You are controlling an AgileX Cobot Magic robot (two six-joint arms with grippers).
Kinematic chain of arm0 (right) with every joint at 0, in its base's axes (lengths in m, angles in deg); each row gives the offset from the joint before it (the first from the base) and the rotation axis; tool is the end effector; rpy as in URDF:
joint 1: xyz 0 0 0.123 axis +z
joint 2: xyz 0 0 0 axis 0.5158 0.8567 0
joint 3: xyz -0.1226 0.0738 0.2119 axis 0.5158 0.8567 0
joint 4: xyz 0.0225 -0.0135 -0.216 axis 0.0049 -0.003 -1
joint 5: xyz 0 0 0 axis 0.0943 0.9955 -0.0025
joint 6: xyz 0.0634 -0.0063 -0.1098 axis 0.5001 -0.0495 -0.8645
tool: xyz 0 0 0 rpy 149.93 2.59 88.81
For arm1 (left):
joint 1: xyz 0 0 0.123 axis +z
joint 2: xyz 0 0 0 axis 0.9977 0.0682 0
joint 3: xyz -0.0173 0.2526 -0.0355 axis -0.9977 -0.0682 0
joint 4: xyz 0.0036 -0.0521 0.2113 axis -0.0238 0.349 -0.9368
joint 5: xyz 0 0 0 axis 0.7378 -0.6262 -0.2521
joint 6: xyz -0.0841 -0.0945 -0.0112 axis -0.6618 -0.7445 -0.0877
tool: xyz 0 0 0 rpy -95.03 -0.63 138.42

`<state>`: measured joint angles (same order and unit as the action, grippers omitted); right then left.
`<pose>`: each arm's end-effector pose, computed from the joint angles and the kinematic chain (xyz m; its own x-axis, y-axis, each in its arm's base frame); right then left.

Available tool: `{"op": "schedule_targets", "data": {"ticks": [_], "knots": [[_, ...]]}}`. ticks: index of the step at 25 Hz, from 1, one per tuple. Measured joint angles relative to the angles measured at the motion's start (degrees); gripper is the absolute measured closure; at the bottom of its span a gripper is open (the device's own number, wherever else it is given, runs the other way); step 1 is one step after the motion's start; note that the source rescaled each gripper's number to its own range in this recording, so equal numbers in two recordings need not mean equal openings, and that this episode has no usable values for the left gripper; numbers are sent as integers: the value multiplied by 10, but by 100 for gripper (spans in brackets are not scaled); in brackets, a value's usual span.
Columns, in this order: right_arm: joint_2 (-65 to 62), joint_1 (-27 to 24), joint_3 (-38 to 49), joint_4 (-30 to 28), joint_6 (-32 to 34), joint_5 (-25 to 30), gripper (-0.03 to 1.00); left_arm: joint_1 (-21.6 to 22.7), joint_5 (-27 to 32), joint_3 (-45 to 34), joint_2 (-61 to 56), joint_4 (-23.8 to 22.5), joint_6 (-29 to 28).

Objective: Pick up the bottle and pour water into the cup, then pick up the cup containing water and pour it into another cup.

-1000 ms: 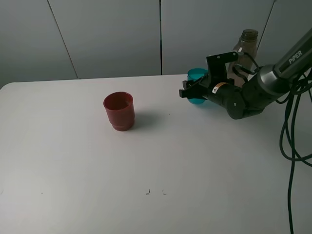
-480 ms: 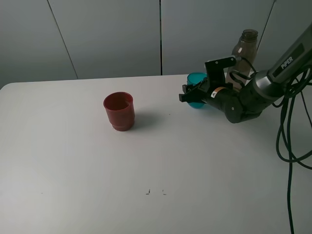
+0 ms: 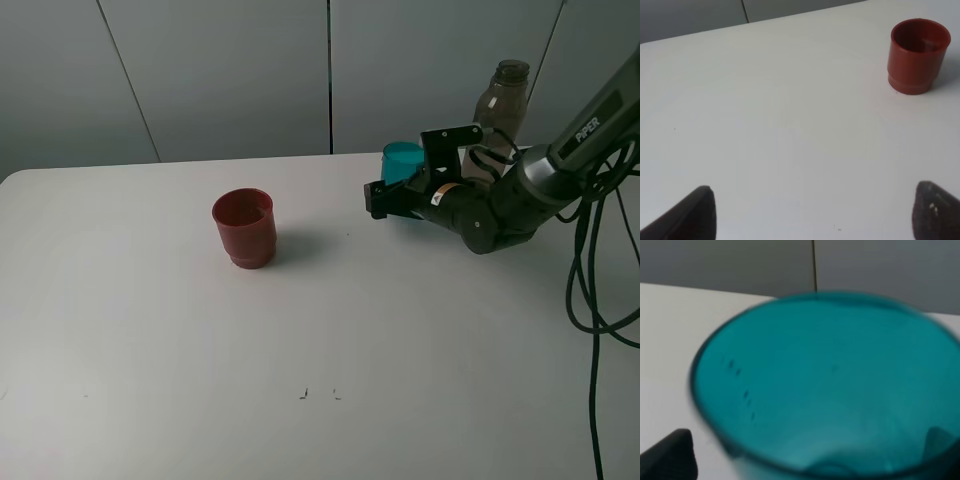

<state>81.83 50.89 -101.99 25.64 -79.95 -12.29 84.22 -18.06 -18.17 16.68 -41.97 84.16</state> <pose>0.3774 0.1362 0.0426 -0.4609 -0.0705 -0.8846 -0.2991 0.9509 0.0801 0.0226 -0.0089 0.2459 -0.4549 0.1241 -0.8818 0.1397 0.9879 0.0670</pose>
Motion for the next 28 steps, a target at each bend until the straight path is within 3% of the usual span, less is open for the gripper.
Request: {"op": "schedule_targets", "data": {"ticks": [14, 18, 28], "knots": [[-84, 12, 0, -5, 1, 157, -3, 0, 0, 0, 0, 0, 0], [-135, 12, 0, -6, -9, 256, -3, 0, 0, 0, 0, 0, 0], [-359, 12, 1, -6, -21, 582, -3, 0, 0, 0, 0, 0, 0]]}}
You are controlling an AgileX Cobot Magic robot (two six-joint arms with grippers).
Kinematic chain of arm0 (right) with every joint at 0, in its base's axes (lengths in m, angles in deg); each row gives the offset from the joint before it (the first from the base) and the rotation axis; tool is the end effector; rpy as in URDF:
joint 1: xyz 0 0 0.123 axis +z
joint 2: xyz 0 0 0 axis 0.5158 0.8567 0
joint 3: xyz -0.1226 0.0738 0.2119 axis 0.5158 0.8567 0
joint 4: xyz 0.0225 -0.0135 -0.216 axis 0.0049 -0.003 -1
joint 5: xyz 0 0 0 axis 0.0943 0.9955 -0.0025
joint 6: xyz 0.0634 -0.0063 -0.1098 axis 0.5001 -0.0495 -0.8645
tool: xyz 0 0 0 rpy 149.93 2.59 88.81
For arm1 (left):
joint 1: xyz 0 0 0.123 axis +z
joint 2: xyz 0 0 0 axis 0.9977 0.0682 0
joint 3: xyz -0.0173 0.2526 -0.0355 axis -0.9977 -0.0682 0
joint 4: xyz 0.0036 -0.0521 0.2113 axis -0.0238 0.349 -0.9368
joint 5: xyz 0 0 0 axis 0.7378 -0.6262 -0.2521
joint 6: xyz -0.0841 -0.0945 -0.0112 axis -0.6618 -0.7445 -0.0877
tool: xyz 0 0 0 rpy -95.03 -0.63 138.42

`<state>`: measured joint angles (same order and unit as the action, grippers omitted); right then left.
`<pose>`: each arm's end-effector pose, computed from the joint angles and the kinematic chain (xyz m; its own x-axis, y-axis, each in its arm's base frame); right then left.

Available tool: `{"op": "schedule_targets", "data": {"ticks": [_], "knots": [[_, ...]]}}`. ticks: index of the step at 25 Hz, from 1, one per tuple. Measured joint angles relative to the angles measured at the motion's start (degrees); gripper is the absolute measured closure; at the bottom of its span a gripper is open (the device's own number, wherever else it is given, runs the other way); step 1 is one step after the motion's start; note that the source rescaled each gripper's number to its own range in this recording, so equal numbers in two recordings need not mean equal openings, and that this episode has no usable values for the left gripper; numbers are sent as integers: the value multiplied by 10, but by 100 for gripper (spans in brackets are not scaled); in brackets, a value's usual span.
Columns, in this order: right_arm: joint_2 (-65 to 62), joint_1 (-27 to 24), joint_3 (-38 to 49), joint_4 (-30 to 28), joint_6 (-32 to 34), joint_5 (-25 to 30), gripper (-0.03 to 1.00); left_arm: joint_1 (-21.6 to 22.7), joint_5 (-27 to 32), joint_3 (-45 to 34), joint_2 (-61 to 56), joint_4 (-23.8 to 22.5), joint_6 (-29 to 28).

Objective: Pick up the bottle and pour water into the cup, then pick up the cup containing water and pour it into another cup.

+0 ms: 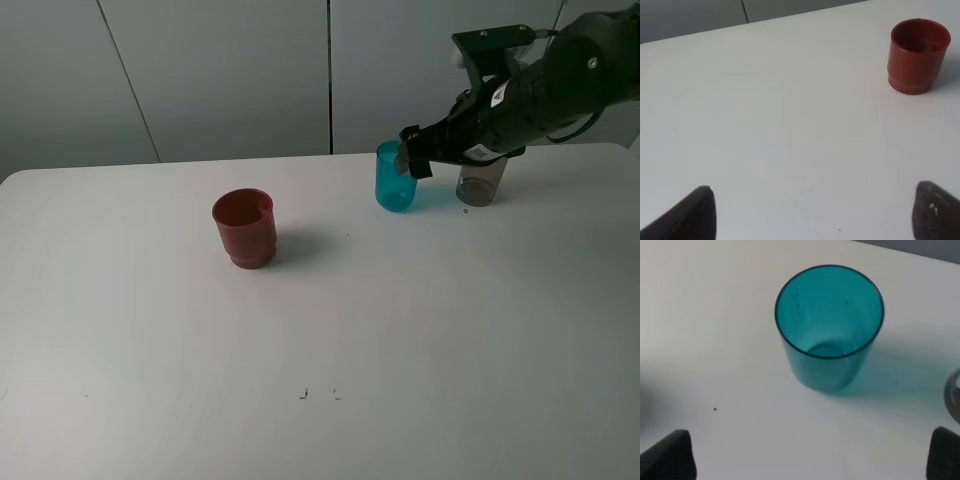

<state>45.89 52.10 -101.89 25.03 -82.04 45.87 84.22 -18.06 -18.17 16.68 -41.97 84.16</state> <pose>0.3066 0.1176 0.1774 -0.7263 -0.2329 -0.6467 -0.3261 0.9450 0.0260 0.0226 -0.0089 0.2459 -0.4549 0.1241 -0.8818 0.1397 0.9879 0.0670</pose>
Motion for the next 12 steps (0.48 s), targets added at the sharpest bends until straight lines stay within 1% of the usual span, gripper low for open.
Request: {"op": "schedule_targets", "data": {"ticks": [3, 8, 12], "knots": [[-74, 0, 0, 0, -5, 86, -3, 0, 0, 0, 0, 0, 0], [-191, 0, 0, -4, -15, 211, -3, 0, 0, 0, 0, 0, 0], [-273, 0, 0, -28, -19, 325, -3, 0, 0, 0, 0, 0, 0]]}}
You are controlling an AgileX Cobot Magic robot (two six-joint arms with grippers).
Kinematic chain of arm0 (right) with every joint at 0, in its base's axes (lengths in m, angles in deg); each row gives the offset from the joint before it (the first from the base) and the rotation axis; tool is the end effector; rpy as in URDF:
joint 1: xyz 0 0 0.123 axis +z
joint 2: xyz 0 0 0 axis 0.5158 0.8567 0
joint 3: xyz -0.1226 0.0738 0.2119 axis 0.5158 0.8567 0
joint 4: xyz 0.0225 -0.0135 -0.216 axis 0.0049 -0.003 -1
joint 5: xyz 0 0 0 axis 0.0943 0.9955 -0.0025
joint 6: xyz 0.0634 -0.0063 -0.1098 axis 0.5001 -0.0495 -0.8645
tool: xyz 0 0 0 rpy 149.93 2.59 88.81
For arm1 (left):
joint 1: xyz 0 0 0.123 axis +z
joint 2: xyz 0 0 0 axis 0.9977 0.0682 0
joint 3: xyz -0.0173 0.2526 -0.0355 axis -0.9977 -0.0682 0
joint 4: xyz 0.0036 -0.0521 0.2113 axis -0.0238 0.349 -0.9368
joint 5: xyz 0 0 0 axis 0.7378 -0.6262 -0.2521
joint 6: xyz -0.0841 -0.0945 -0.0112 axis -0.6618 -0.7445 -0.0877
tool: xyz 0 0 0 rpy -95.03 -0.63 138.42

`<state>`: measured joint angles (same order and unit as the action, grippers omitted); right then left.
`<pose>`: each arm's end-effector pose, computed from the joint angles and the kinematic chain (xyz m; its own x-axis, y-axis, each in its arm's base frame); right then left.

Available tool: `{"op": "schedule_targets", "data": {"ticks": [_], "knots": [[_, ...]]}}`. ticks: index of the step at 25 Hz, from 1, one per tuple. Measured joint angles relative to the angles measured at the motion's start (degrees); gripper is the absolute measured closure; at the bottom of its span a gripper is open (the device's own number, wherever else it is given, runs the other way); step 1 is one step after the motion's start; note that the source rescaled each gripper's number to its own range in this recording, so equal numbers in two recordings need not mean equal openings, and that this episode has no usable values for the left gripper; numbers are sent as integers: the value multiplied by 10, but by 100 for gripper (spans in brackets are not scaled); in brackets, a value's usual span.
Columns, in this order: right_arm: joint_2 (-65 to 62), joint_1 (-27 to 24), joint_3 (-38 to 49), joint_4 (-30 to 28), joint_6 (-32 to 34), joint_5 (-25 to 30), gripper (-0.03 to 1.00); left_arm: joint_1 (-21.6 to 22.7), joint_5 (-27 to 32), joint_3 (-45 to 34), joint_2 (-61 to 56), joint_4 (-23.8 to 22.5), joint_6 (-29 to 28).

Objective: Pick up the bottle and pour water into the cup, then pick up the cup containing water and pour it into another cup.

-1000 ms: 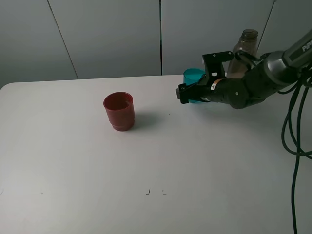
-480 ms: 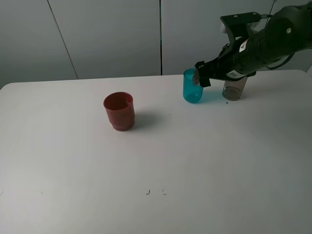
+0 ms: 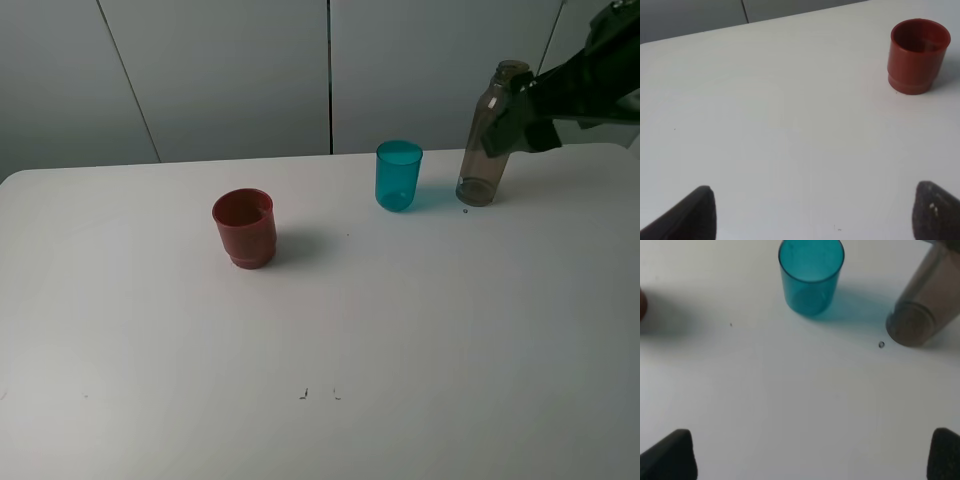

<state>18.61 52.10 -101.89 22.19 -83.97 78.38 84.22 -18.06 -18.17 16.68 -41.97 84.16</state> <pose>0.2097 0.0746 0.2665 -0.7563 -0.3122 -0.5749 -0.3496 0.9356 -0.0482 0.0226 -0.0089 0.2459 -0.4549 0.1241 -0.8818 0.1397 0.9879 0.0670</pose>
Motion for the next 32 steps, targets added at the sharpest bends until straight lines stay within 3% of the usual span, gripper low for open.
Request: {"op": "schedule_targets", "data": {"ticks": [5, 10, 21, 27, 32], "knots": [[-105, 0, 35, -19, -1, 133, -3, 0, 0, 0, 0, 0, 0], [-236, 0, 110, -21, -1, 174, -3, 0, 0, 0, 0, 0, 0], [-498, 1, 199, -5, -1, 176, -3, 0, 0, 0, 0, 0, 0], [-584, 1, 238, 39, -2, 150, -3, 0, 0, 0, 0, 0, 0], [-630, 1, 253, 42, -2, 146, -3, 0, 0, 0, 0, 0, 0]]}}
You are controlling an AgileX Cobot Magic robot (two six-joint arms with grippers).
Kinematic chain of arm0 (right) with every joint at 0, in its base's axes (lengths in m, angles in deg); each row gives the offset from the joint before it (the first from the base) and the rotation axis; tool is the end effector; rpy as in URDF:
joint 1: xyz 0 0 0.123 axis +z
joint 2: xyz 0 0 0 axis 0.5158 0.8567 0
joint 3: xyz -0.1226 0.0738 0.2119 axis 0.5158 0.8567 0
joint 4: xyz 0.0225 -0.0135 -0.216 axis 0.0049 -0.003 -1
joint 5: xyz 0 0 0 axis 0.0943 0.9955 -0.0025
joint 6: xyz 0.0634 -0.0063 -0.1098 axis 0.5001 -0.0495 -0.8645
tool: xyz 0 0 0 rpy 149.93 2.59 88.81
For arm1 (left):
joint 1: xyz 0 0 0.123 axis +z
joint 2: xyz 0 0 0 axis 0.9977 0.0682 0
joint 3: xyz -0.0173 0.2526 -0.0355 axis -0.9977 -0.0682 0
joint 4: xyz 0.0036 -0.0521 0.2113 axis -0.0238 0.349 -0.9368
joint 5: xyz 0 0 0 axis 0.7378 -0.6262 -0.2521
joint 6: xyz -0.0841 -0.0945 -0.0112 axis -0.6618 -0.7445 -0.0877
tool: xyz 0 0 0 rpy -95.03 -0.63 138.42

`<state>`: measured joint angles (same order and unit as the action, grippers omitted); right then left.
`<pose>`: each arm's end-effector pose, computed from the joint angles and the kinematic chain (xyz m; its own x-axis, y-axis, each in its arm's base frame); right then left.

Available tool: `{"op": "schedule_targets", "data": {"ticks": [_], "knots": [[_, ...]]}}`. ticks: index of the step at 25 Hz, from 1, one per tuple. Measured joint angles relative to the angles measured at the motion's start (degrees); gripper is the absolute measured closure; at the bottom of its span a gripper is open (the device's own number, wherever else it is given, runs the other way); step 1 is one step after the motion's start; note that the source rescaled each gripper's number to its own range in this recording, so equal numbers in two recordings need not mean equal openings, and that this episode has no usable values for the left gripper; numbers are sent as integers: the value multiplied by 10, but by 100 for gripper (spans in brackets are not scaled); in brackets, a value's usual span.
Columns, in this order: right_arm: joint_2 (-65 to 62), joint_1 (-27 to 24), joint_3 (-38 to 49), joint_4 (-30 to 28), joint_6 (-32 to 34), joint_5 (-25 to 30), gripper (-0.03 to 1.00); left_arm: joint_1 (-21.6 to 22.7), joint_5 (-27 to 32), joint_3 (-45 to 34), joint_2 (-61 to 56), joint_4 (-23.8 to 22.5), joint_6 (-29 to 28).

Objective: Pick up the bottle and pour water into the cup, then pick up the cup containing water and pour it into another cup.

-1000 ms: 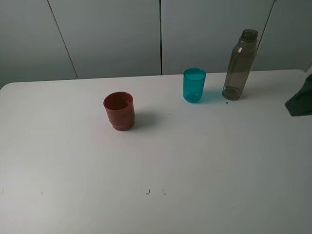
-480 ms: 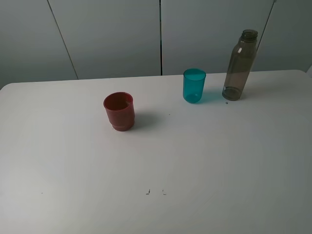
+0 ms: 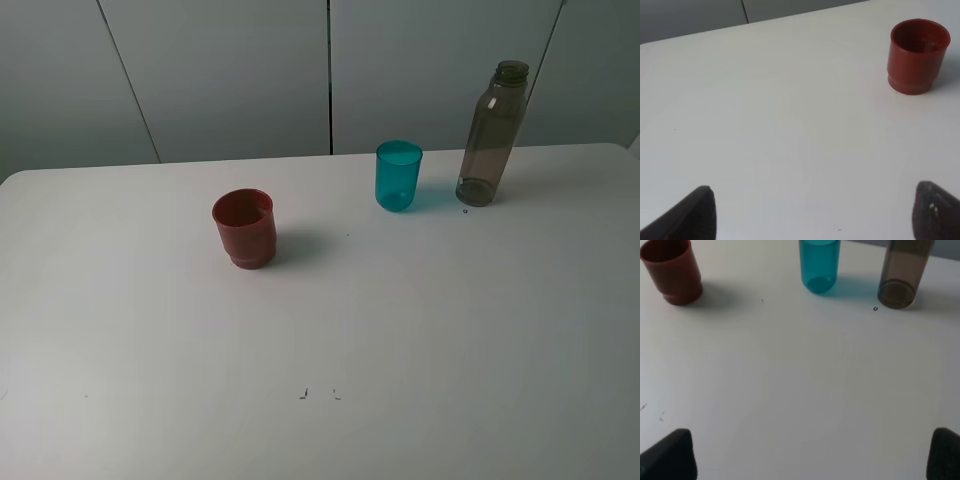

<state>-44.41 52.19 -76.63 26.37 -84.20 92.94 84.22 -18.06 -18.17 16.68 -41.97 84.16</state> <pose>0.0265 0.0118 0.2413 -0.4980 -0.1691 -0.8505 -0.3588 0.9331 0.0246 0.0226 -0.0089 0.2459 -0.4549 0.1241 -0.8818 0.1397 0.9879 0.0670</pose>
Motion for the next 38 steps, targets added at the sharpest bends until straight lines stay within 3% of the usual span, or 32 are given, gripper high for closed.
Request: {"op": "schedule_targets", "data": {"ticks": [12, 22, 38], "knots": [[-29, -5, 0, -21, 31, -2, -3, 0, 0, 0, 0, 0, 0], [-29, -96, 0, -23, 29, -2, -3, 0, 0, 0, 0, 0, 0], [-29, -98, 0, -18, 14, -2, -3, 0, 0, 0, 0, 0, 0]]}}
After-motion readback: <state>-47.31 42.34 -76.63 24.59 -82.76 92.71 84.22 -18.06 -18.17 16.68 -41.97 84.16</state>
